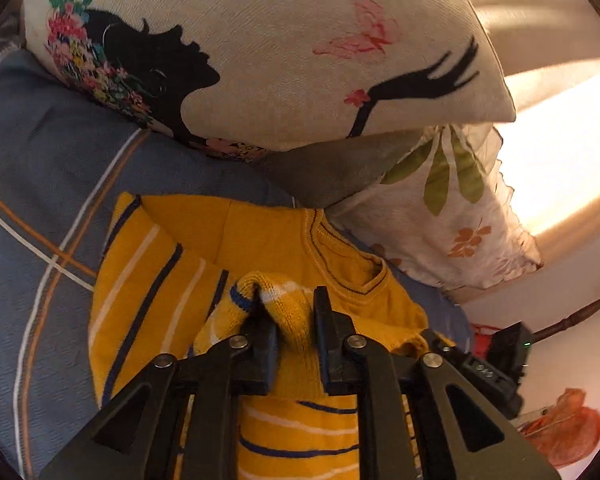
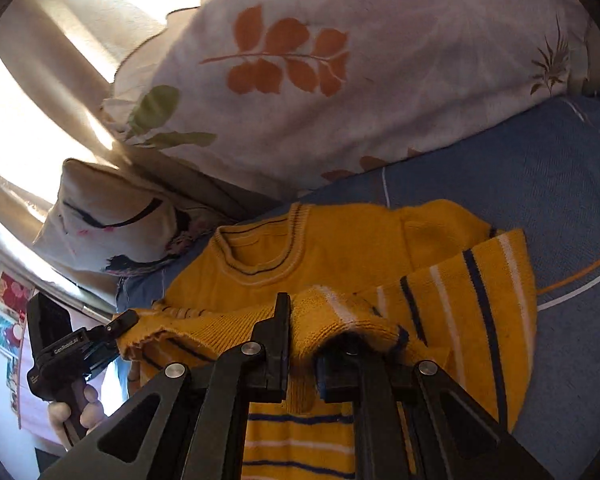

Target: Fold small clothes

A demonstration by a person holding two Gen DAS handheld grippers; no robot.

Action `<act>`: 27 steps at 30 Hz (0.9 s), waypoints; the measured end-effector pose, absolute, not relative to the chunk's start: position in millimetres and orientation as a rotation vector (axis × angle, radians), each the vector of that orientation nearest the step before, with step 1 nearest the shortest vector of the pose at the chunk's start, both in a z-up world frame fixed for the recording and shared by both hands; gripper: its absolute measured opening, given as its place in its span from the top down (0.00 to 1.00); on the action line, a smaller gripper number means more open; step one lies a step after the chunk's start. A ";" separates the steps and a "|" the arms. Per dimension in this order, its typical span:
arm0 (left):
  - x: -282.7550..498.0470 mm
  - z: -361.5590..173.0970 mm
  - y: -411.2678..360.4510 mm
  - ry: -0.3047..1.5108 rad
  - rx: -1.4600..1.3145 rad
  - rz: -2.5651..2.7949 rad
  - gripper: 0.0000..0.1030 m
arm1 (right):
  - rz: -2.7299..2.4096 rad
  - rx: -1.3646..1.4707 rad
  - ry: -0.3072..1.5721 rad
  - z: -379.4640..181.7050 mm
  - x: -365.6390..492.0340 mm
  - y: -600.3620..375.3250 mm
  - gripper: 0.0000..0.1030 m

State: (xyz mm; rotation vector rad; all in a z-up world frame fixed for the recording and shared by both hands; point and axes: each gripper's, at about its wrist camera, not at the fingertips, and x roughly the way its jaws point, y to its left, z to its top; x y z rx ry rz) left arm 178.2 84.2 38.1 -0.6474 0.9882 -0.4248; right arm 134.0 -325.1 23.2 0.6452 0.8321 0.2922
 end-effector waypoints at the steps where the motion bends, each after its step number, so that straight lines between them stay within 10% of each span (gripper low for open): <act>1: 178.0 38.8 88.7 0.977 -0.668 -0.435 0.73 | 0.290 0.709 0.840 13.2 139.7 -332.3 0.85; 4: 170.6 47.6 103.7 0.921 -0.669 -0.427 0.53 | 0.302 0.884 0.864 -11.5 150.8 -350.1 0.71; 12: 135.7 52.0 131.2 0.924 -0.523 -0.374 0.44 | 0.317 0.865 0.790 7.3 141.2 -361.7 0.29; 27: 67.9 -5.3 109.3 1.055 -0.361 -0.446 0.39 | 0.250 0.657 0.848 -11.0 -3.9 -380.8 0.24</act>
